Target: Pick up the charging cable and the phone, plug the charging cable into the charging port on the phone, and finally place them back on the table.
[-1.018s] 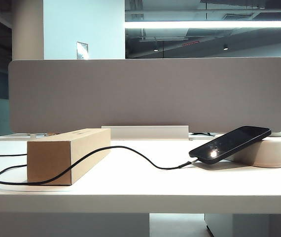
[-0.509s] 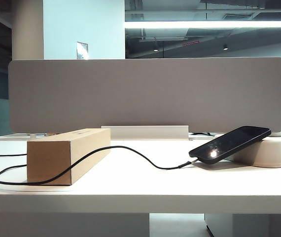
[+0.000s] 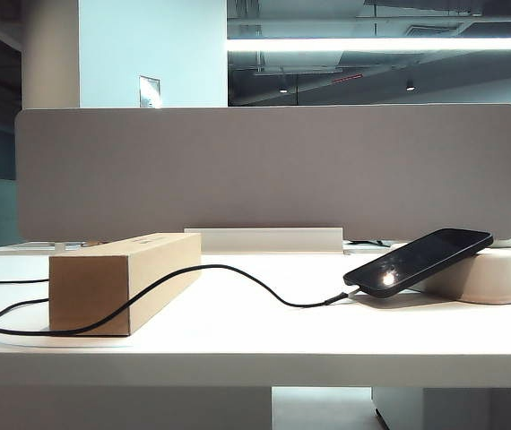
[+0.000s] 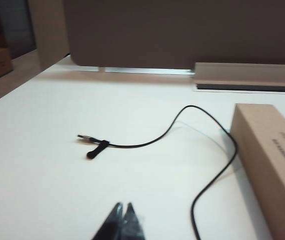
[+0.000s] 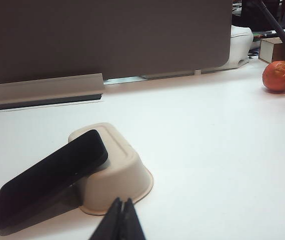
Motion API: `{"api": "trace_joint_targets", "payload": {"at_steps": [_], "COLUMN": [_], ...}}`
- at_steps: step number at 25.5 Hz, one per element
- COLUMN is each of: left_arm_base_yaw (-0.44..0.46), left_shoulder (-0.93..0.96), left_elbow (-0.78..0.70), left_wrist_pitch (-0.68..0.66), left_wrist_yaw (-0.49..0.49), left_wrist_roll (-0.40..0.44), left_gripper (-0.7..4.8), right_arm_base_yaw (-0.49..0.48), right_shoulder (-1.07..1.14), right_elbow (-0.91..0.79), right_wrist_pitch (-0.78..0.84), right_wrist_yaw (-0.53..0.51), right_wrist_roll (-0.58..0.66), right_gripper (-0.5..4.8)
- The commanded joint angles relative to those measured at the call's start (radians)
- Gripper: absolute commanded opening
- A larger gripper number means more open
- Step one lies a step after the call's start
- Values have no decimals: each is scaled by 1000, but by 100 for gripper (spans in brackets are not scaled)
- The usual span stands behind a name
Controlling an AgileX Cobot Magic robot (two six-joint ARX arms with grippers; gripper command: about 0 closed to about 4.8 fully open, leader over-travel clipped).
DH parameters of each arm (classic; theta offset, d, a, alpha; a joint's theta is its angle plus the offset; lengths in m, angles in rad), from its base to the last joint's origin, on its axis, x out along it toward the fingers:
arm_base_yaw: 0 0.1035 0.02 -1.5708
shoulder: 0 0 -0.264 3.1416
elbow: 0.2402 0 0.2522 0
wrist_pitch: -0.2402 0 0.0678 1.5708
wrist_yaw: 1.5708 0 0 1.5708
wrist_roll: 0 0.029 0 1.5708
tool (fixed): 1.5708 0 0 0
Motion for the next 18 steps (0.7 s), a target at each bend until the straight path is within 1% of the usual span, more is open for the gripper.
{"api": "trace_joint_targets", "payload": {"at_steps": [1,18], "left_arm_base_yaw": [-1,0], "left_shoulder": [1,1], "left_elbow": [3,3], "left_wrist_pitch": [8,-3], "left_wrist_yaw": [16,16], "left_wrist_roll": [-3,-3], "left_gripper": [-6,-6], "right_arm_base_yaw": [0,0], "right_shoulder": [0,-1], "right_elbow": [-5,-5], "right_wrist_pitch": [10,10], "right_wrist_yaw": [2,2], "right_wrist_roll": [3,3], "right_gripper": [-5,-5]}}
